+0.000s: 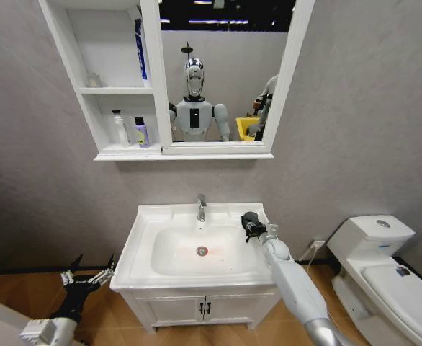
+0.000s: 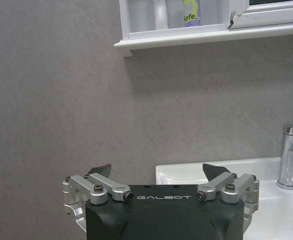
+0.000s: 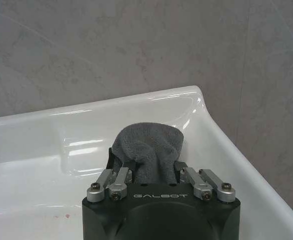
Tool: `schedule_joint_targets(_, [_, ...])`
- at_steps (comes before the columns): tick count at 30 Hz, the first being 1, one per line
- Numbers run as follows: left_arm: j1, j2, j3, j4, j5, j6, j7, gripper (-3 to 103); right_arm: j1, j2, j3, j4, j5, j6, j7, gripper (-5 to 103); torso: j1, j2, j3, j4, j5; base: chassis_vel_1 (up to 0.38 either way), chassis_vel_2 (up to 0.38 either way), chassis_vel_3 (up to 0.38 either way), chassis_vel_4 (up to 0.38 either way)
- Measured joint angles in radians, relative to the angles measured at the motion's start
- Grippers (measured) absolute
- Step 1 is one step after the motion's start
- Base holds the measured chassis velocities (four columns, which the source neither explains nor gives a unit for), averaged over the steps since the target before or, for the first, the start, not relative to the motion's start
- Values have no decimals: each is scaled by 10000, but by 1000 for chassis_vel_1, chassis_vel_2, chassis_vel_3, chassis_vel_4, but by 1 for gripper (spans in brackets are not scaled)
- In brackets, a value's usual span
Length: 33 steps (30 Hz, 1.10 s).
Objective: Move facial cleanser and shampoo from washbasin to cabinet, then wipe washbasin with towel.
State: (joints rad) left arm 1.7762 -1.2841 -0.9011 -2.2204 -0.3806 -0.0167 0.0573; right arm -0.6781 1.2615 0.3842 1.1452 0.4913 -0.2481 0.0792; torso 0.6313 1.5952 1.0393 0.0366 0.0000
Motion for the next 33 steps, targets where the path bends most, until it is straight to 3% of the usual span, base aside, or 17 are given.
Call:
schedule_joint_targets(3, [0, 1, 0, 0, 0, 0, 0, 100, -43, -17, 11, 90, 5, -62, -7, 20, 0, 0, 0, 0, 0, 0, 0, 0, 0])
schedule_joint_targets(5, [0, 1, 0, 0, 0, 0, 0, 100, -69, -22, 14, 171, 8, -84, -8, 20, 0, -1, 0, 0, 0, 0, 0, 0, 0])
schedule_joint_targets(7, [0, 1, 0, 0, 0, 0, 0, 100, -142, -22, 31, 435, 26, -172, 12, 10, 0, 0, 0, 0, 2, 0, 0, 0, 0])
schedule_joint_targets(10, [0, 1, 0, 0, 0, 0, -1, 100, -290, -11, 51, 1011, 142, -358, 164, 7, 0, 0, 0, -1, 0, 0, 0, 0, 0])
schedule_joint_targets(20, [0, 2, 3, 1, -1, 1, -1, 100, -2056, 296, -688, 3982, 1108, -1212, 1335, 7, -1, 1, -1, 0, 0, 0, 0, 0, 0])
schedule_joint_targets(26, [0, 1, 2, 1, -1, 2, -1, 100, -2567, 431, -1127, 3472, 357, -898, 1409, 7, -1, 1, 0, 0, 0, 0, 0, 0, 0])
schedule_joint_targets(28, [-1, 2, 2, 1, -1, 2, -1, 100, -2472, 587, -1091, 2948, -417, -545, 1321, 7, 0, 0, 0, -1, 1, 0, 0, 0, 0])
schedule_joint_targets(33, [-1, 2, 2, 1, -1, 2, 0, 100, -2161, 747, -1140, 2238, -789, -446, 1398, 7, 0, 0, 0, 0, 0, 0, 0, 0, 0])
